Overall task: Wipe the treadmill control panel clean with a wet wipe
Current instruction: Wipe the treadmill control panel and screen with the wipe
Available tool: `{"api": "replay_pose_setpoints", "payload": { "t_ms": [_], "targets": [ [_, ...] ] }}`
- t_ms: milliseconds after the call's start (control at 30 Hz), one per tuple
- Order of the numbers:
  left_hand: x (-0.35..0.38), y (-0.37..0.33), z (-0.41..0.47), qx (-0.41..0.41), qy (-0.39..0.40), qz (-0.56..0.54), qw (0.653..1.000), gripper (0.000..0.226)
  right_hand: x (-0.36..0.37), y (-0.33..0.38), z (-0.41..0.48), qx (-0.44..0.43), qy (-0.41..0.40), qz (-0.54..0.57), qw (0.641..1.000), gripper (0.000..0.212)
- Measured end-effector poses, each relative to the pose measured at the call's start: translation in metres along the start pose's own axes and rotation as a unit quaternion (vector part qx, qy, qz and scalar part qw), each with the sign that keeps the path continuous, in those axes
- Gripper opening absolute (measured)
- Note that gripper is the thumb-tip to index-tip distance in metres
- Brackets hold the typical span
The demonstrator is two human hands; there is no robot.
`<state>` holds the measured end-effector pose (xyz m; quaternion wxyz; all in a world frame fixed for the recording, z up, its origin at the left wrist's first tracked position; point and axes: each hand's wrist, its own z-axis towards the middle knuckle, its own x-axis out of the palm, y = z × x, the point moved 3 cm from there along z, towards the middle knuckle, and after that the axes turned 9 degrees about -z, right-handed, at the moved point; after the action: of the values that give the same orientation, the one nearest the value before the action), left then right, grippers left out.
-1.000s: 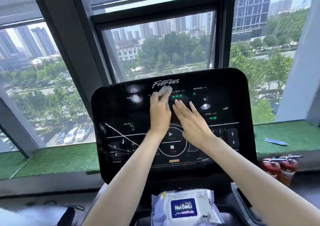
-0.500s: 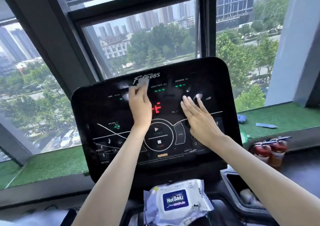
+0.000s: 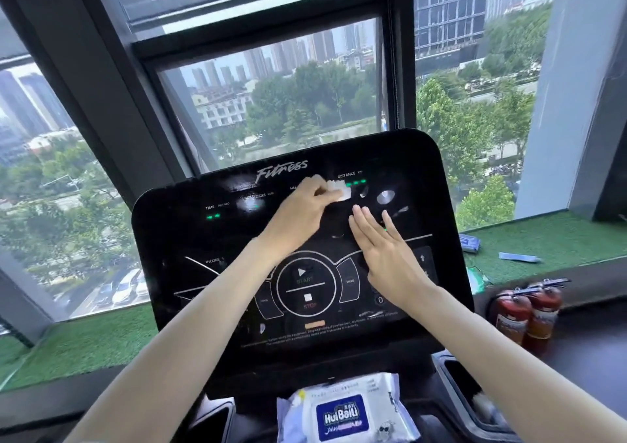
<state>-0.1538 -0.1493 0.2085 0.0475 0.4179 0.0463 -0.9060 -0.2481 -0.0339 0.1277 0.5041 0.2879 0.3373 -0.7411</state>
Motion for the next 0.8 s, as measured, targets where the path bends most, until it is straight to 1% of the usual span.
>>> {"api": "replay_pose_setpoints", "payload": {
  "t_ms": [67,100,133,200,233,267,300,333,367,400,467,500,533,567,600,633,667,733,767,800],
  "targets": [
    [-0.007,0.007,0.006,-0.066,-0.074,-0.021,0.995,0.028,0.0,0.0,-0.001,0.002,-0.004,0.004,1.0,0.079],
    [-0.004,0.003,0.007,-0.068,-0.075,-0.027,0.995,0.029,0.001,0.001,-0.001,0.003,-0.006,0.007,1.0,0.078],
    [0.002,-0.006,0.006,-0.037,-0.039,-0.025,0.998,0.031,0.001,0.001,-0.001,0.003,-0.005,0.007,1.0,0.078],
    [0.011,-0.018,0.003,0.057,0.061,-0.012,0.996,0.033,0.002,0.0,-0.002,0.001,-0.003,0.001,1.0,0.079],
    [0.009,-0.014,0.009,0.06,0.073,-0.014,0.995,0.031,0.002,0.0,-0.001,-0.001,-0.002,-0.003,1.0,0.08],
    [0.004,-0.006,0.017,0.032,0.05,-0.018,0.998,0.03,0.002,-0.001,-0.001,-0.002,-0.001,-0.004,1.0,0.082],
    [-0.002,0.002,0.024,-0.005,-0.001,-0.018,1.0,0.03,0.003,-0.002,-0.001,-0.003,0.002,-0.004,1.0,0.083],
    [-0.005,0.005,0.026,-0.042,-0.034,-0.02,0.998,0.03,0.003,-0.002,-0.001,-0.002,0.004,0.0,1.0,0.084],
    [-0.004,0.002,0.027,-0.051,-0.034,-0.026,0.998,0.029,0.003,-0.001,-0.001,0.0,0.006,0.006,1.0,0.084],
    [0.001,-0.006,0.027,-0.024,-0.001,-0.029,0.999,0.028,0.003,-0.002,0.0,0.001,0.008,0.011,1.0,0.085],
    [0.011,-0.019,0.021,0.046,0.101,-0.043,0.993,0.025,0.002,-0.005,0.002,-0.003,0.01,0.008,1.0,0.087],
    [0.009,-0.018,0.025,0.057,0.118,-0.039,0.991,0.026,0.001,-0.006,0.002,-0.009,0.012,0.006,1.0,0.087],
    [0.006,-0.011,0.032,0.044,0.1,-0.035,0.993,0.029,0.0,-0.008,0.001,-0.014,0.013,0.008,1.0,0.087],
    [0.002,-0.003,0.038,0.022,0.05,-0.035,0.998,0.033,-0.001,-0.009,-0.001,-0.014,0.015,0.013,1.0,0.087],
    [-0.002,0.001,0.04,-0.018,-0.006,-0.037,0.999,0.034,-0.002,-0.011,-0.005,-0.006,0.016,0.017,1.0,0.085],
    [0.0,0.002,0.039,-0.041,-0.032,-0.036,0.998,0.034,-0.002,-0.012,-0.01,0.008,0.016,0.019,1.0,0.084],
    [0.005,-0.006,0.034,-0.029,-0.017,-0.035,0.999,0.032,-0.002,-0.013,-0.016,0.023,0.019,0.021,0.999,0.084],
    [0.021,-0.024,0.02,0.061,0.088,-0.039,0.993,0.031,-0.001,-0.017,-0.027,0.038,0.031,0.019,0.999,0.083],
    [0.023,-0.027,0.018,0.088,0.121,-0.041,0.988,0.032,0.0,-0.019,-0.031,0.04,0.036,0.016,0.998,0.082],
    [0.02,-0.022,0.024,0.083,0.119,-0.037,0.989,0.032,0.0,-0.021,-0.033,0.041,0.041,0.013,0.998,0.081]
  ]
}}
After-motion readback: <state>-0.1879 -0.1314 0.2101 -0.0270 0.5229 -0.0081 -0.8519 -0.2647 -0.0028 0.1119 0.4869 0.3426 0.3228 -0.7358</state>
